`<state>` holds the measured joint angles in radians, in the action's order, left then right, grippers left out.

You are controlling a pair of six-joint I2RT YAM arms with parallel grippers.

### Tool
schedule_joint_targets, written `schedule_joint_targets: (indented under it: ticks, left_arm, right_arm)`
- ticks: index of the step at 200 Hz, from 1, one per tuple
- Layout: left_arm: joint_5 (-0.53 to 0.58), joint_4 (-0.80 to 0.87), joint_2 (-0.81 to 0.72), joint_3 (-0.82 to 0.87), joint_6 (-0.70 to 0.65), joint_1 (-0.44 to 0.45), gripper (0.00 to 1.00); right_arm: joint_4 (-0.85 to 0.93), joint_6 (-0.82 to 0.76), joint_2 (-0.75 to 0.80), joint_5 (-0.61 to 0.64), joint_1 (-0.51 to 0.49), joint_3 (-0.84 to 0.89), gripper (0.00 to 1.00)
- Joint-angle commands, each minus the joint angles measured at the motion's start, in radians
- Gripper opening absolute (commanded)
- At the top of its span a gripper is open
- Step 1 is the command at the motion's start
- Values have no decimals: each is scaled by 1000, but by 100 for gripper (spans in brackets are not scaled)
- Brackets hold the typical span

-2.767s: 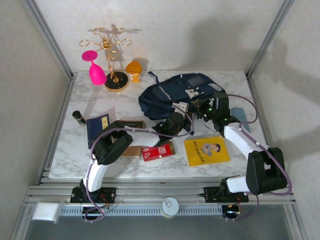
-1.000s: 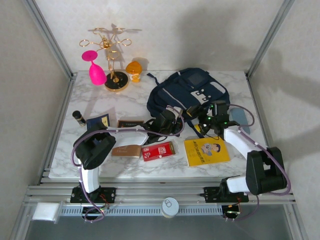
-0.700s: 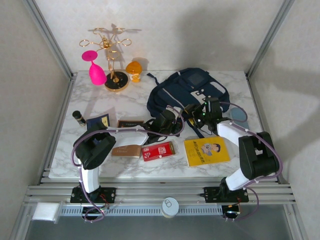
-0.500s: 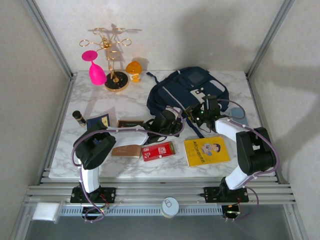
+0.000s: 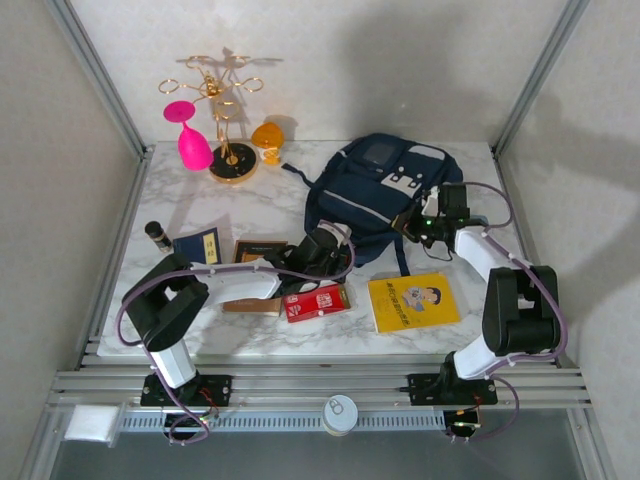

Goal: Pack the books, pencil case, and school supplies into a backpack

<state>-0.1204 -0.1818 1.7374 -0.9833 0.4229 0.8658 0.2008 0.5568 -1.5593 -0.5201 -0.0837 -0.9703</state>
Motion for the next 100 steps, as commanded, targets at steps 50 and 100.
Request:
schedule_joint_targets:
  ticks: [50, 100]
  left_arm:
    - [-35, 40, 3, -80, 25, -7, 0]
    - [-13, 33, 33, -124, 30, -7, 0]
  right_arm:
    - [94, 2, -28, 216, 24, -174, 61]
    - [39, 301, 185, 117, 2, 114, 95]
